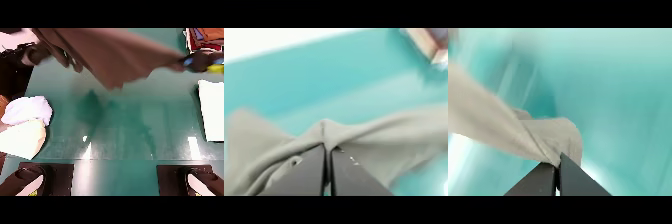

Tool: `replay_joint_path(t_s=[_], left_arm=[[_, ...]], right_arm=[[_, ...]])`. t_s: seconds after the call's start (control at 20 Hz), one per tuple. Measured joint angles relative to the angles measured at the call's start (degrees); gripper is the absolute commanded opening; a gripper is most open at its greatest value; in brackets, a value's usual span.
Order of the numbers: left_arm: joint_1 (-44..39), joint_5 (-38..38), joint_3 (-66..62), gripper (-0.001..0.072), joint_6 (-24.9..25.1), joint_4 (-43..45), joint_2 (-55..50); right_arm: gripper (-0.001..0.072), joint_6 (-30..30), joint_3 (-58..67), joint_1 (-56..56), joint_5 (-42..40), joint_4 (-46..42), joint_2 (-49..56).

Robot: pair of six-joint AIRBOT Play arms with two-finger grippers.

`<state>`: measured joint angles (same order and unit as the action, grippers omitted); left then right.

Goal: Fold the shirts.

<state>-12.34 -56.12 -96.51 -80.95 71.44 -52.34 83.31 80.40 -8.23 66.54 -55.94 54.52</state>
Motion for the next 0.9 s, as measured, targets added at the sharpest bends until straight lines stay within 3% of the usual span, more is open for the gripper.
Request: replay_joint_path(t_s=[0.2, 0.4, 0.7, 0.9], left_arm=[[0.2, -5.0, -4.5, 0.0028, -0.1, -3.5, 3.9], [0.2, -11.3, -1.8, 0.0027, -0.5, -5.8, 4.3], [0.1, -15.5, 22.4, 0.0027, -1.1, -6.5, 4.1], [-3.7, -13.7, 42.9, 0.0029, -0.2, -6.6, 4.1]], right_arm=[[0.0011, 0.4, 10.4, 4.2, 2.7, -0.8, -4.3], [0.0011, 1.9, 18.1, 6.2, 9.2, -1.3, -1.8], [0.0011, 3.9, 12.0, -0.7, 17.5, -8.8, 7.0], [0.0011, 5.0, 1.6, -6.3, 16.6, -13.7, 10.4]])
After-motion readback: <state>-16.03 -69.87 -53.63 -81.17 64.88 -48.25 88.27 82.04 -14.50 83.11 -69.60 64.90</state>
